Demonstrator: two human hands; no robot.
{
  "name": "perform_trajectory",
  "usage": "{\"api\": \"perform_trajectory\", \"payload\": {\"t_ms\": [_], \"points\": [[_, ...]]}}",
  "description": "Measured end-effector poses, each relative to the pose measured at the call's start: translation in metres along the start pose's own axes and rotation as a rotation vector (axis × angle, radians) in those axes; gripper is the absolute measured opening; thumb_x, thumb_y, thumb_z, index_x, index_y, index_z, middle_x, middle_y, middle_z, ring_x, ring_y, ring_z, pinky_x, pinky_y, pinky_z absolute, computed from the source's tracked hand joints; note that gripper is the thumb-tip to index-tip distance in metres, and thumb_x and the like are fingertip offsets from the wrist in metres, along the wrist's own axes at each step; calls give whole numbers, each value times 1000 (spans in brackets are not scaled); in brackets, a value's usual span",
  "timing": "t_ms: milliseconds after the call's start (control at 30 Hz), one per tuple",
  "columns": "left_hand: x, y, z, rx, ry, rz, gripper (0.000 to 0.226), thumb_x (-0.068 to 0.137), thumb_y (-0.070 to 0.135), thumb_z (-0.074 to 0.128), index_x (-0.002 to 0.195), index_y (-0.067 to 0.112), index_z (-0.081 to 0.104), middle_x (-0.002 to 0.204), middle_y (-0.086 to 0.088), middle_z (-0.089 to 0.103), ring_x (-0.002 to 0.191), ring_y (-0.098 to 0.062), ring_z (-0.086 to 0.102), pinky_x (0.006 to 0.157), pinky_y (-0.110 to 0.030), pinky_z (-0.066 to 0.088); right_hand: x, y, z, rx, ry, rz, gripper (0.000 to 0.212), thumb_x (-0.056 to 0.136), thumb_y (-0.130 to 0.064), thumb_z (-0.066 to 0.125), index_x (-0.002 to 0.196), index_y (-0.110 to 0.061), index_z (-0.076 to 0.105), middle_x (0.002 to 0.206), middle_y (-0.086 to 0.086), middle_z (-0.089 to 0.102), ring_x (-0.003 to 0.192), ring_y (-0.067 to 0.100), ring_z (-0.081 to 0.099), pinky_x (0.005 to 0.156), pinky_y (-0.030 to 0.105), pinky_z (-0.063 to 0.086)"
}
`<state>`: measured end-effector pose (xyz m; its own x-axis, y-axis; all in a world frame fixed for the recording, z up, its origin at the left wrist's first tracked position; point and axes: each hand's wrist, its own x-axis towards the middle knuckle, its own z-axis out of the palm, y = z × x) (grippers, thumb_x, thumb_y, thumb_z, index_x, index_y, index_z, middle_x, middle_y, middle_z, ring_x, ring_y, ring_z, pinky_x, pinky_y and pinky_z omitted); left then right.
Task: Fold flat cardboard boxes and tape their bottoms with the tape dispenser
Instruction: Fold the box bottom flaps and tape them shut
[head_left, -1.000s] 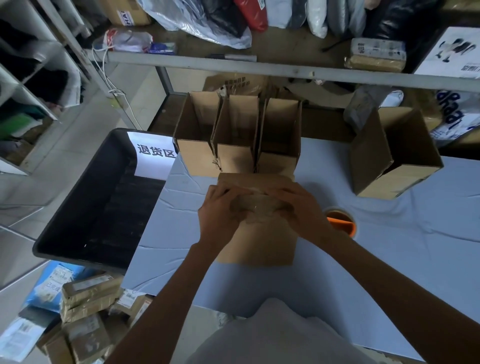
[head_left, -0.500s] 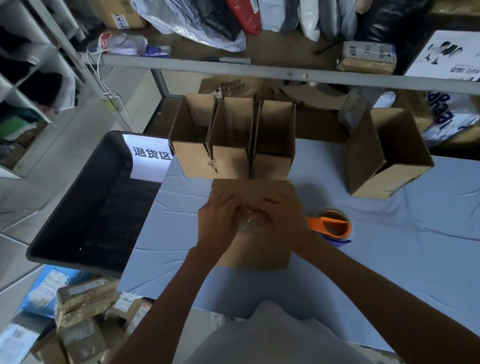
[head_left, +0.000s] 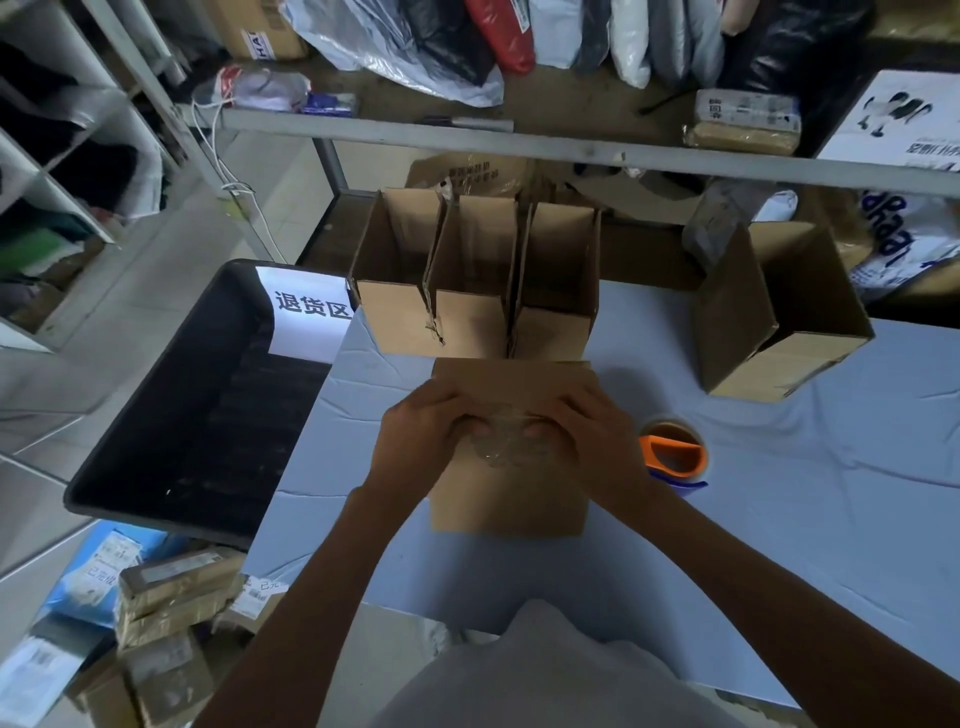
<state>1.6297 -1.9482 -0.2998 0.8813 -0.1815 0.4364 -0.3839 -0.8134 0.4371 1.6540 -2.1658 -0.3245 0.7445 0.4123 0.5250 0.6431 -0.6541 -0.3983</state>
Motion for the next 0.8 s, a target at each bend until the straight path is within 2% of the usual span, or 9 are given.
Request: {"api": "perform_trajectory", "payload": {"t_ms": [100, 233, 300, 400, 467, 533, 600, 700, 800], "points": [[-4, 9, 8, 117, 90, -32, 16, 79, 13, 61, 73, 23, 72, 70, 8, 64, 75, -12, 57, 46, -27, 44, 0, -8, 6, -16, 27, 72, 19, 85, -24, 58, 81, -9, 69, 81, 5, 64, 71, 24, 61, 50, 37, 50], [8, 17, 9, 159, 139, -91, 15, 76, 16, 58, 65, 20, 67, 65, 8, 61, 72, -11, 54, 45, -20, 33, 12, -8, 5, 29, 2, 126, 32, 88, -34, 52, 80, -9, 69, 84, 6, 66, 78, 23, 62, 59, 38, 53], [15, 15, 5, 162, 120, -91, 13, 74, 16, 58, 66, 21, 67, 67, 9, 61, 74, -8, 51, 45, -19, 32, 17, -6, -3, 85, -30, 167, 34, 85, -41, 55, 90, -11, 71, 95, 4, 66, 88, 20, 60, 71, 30, 52], [23, 13, -7, 92, 101, -158, 13, 71, 11, 63, 68, 23, 68, 73, 10, 63, 75, -12, 56, 47, -21, 38, 19, 3, -14, 120, -70, 261, 60, 74, -57, 59, 115, -13, 61, 117, 6, 56, 104, 13, 47, 84, 11, 34], [30, 7, -18, 19, 122, -258, 16, 69, 6, 66, 69, 22, 68, 74, 9, 65, 75, -14, 59, 53, -22, 41, 16, 12, -17, 232, 3, 281, 66, 73, -62, 60, 123, -19, 51, 124, 11, 51, 111, 19, 47, 90, 21, 39], [36, -1, -26, -90, 131, -403, 15, 72, 5, 69, 71, 20, 69, 76, 7, 68, 76, -17, 62, 61, -29, 49, 11, 11, -22, 420, 36, 388, 54, 77, -64, 56, 120, -34, 48, 125, 5, 50, 112, 20, 51, 90, 33, 46], [40, -9, -32, -203, 146, -528, 16, 75, 5, 70, 73, 20, 69, 76, 7, 68, 77, -15, 64, 69, -30, 51, 8, 4, -24, 575, -21, 541, 49, 79, -65, 50, 121, -39, 45, 124, 0, 50, 109, 15, 54, 89, 36, 48], [41, -17, -37, -276, 185, -665, 21, 81, 7, 67, 73, 27, 69, 77, 6, 69, 76, -7, 62, 68, -18, 47, 10, 3, -24, 741, -86, 711, 59, 82, -64, 41, 122, -21, 49, 113, 6, 58, 99, 18, 60, 88, 45, 51], [39, -27, -39, -283, 224, -796, 18, 83, 12, 66, 75, 27, 69, 79, 6, 69, 81, -11, 62, 72, -19, 45, 14, 4, -31, 748, -162, 687, 41, 90, -43, 48, 118, -15, 54, 102, 6, 66, 91, 16, 65, 82, 38, 53]]}}
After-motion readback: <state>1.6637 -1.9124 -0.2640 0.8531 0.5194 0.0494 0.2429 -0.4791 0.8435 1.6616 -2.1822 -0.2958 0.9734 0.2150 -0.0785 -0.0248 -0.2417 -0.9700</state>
